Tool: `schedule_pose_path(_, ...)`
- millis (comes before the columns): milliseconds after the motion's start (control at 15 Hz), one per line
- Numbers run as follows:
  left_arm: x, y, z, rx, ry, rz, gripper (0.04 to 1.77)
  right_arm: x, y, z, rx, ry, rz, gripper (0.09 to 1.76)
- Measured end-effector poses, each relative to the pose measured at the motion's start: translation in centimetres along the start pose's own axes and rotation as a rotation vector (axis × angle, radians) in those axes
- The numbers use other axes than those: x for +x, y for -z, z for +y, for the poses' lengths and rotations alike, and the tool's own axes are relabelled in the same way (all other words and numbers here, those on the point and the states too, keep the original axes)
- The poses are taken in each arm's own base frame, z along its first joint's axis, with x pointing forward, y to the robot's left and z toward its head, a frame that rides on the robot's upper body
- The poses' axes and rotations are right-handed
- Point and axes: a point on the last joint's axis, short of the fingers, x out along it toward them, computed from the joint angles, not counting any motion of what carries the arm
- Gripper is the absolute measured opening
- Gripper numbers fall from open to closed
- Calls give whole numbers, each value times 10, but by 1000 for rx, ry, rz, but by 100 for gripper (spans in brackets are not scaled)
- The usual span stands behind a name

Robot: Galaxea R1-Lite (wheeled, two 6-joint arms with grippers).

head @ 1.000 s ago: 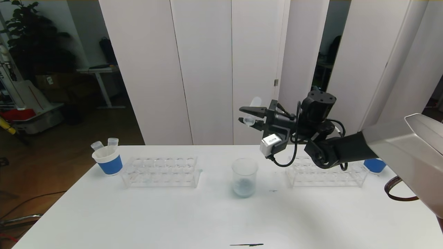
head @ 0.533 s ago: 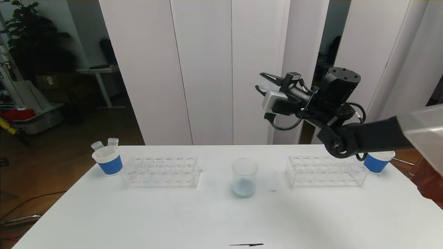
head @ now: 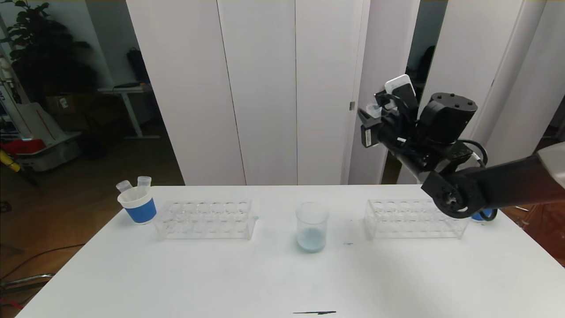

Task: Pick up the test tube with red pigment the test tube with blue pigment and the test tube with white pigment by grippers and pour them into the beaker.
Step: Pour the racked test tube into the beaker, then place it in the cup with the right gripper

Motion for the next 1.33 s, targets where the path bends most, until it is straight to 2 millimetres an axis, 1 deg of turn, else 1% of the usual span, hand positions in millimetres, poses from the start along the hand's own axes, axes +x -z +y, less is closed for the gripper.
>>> schedule_pose_path(133,0,0,0,0,0,0,175,-16,14,-12,136,69,82,60)
schedule_pose_path(200,0,0,0,0,0,0,175,-25,21,-21,182,100,120,60)
schedule_pose_path(333,0,0,0,0,0,0,175,-43,33,-44,217,167,175,60)
schedule_pose_path(467,0,0,0,0,0,0,175,-57,36,-78,217,258,167,60)
schedule_pose_path(733,0,0,0,0,0,0,175,-85,34,-164,178,450,90,60)
schedule_pose_path(867,0,0,0,0,0,0,175,-103,33,-206,146,503,47,60)
schedule_pose_path(1000,0,0,0,0,0,0,175,-120,38,-240,120,555,5,60)
schedule_pose_path(1133,0,0,0,0,0,0,175,-129,50,-261,133,606,-23,60)
schedule_pose_path(1333,0,0,0,0,0,0,175,-140,85,-286,206,651,9,60)
